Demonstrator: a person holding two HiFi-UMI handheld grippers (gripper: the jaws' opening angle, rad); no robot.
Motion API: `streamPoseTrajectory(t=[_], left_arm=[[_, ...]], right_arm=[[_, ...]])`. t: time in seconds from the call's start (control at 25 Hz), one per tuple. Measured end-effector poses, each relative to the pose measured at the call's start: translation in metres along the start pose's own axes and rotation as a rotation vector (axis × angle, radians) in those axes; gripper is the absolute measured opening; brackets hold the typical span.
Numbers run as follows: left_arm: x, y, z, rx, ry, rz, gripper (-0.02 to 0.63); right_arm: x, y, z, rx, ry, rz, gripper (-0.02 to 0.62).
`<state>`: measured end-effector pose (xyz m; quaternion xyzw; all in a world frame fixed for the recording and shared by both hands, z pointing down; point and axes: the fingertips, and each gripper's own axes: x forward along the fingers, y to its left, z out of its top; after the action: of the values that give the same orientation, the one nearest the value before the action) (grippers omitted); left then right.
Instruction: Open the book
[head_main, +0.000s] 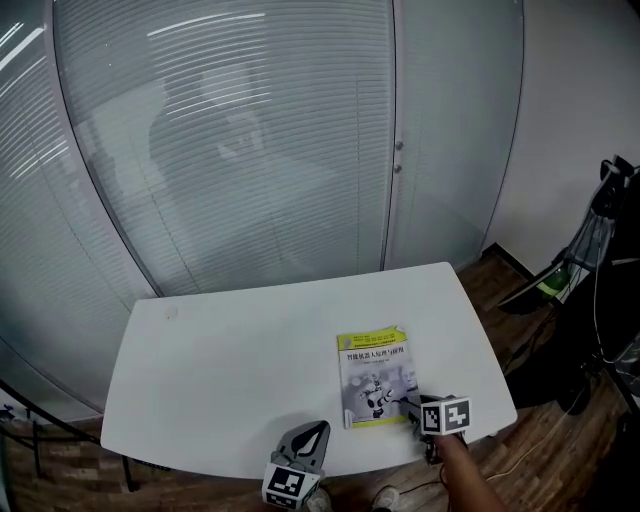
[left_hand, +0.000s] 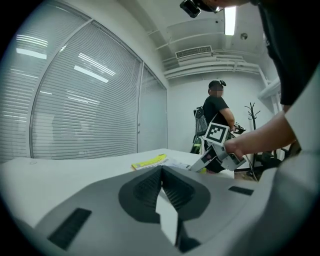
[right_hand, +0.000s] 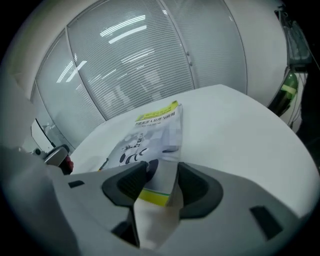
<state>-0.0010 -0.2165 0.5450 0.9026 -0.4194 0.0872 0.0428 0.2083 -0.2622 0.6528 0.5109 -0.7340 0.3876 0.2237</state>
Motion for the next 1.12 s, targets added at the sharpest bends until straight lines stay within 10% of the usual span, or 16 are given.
streamPoseTrajectory(t=[1.12], left_arm=[[-0.009,0.026,-0.012,-0.045,0.036,0.082,0.011]], right_arm=[[-0.028,0.006,0.032,-0.117,-0.217,-0.155,0.067]])
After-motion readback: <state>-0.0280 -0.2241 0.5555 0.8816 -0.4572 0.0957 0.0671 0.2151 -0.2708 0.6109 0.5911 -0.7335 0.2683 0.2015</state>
